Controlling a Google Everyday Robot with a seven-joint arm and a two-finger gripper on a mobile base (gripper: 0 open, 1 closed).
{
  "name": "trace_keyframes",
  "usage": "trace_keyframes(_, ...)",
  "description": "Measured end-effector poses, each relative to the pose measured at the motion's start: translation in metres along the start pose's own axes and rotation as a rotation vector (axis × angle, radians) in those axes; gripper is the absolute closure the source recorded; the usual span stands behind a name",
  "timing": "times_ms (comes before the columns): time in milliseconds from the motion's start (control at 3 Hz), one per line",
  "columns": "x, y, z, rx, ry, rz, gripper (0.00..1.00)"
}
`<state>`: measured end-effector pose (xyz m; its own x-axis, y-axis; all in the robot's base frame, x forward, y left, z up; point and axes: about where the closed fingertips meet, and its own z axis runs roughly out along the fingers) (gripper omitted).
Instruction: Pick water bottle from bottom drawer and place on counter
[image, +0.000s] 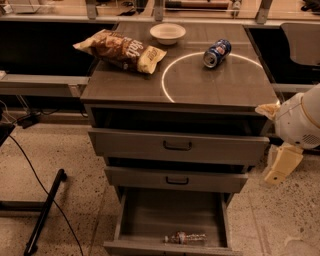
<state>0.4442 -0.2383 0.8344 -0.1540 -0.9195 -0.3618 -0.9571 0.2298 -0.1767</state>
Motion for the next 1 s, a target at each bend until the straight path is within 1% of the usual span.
trace_keyframes(333,0.015,0.008,0.051,-0.044,-0.089,-0.007,0.00)
trace_keyframes(667,0.045,0.034,0.139,-0.094,-0.276,0.024,0.00)
trace_keyframes(1000,0.064,0.041,0.179,-0.115,-0.427,-0.021,0.00)
